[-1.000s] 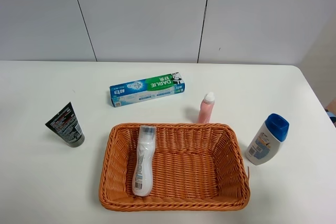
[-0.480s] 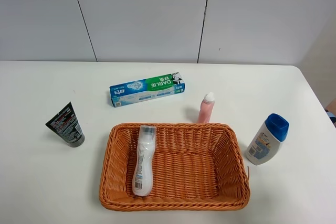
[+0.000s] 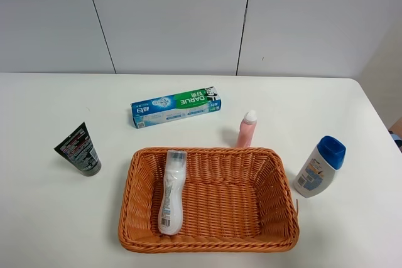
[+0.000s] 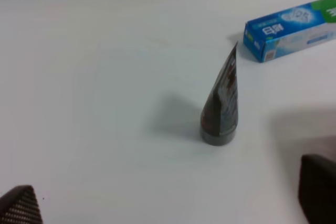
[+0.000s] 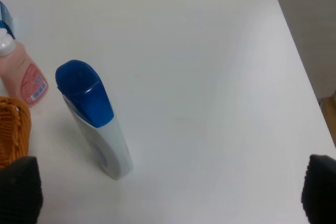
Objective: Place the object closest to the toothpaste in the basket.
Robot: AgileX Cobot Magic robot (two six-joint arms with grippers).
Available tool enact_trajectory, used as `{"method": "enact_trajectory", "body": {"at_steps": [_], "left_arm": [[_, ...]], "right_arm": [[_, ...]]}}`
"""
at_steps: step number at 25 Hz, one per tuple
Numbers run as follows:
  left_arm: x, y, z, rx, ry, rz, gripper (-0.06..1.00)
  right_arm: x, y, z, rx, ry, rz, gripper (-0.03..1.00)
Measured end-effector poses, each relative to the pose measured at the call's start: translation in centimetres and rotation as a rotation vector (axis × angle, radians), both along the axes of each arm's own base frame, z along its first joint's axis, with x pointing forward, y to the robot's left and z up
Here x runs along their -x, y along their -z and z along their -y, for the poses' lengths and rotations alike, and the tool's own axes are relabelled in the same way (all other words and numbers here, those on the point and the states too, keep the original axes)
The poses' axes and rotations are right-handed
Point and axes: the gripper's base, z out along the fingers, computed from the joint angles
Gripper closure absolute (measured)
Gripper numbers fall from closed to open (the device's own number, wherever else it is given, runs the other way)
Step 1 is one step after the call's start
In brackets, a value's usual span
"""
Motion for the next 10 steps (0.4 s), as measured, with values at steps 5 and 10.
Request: {"method": "enact_trajectory", "body": {"at_steps": [5,10], "left_arm": [[0.0,0.0,0.0,-0.004,0.002,0.0,-0.04],[0.0,0.0,0.0,-0.004,0.002,0.0,-0.04]], "right_arm": [[0.0,0.0,0.0,0.0,0.0,0.0,-0.03],[0.0,0.0,0.0,0.0,0.0,0.0,-0.03]]}}
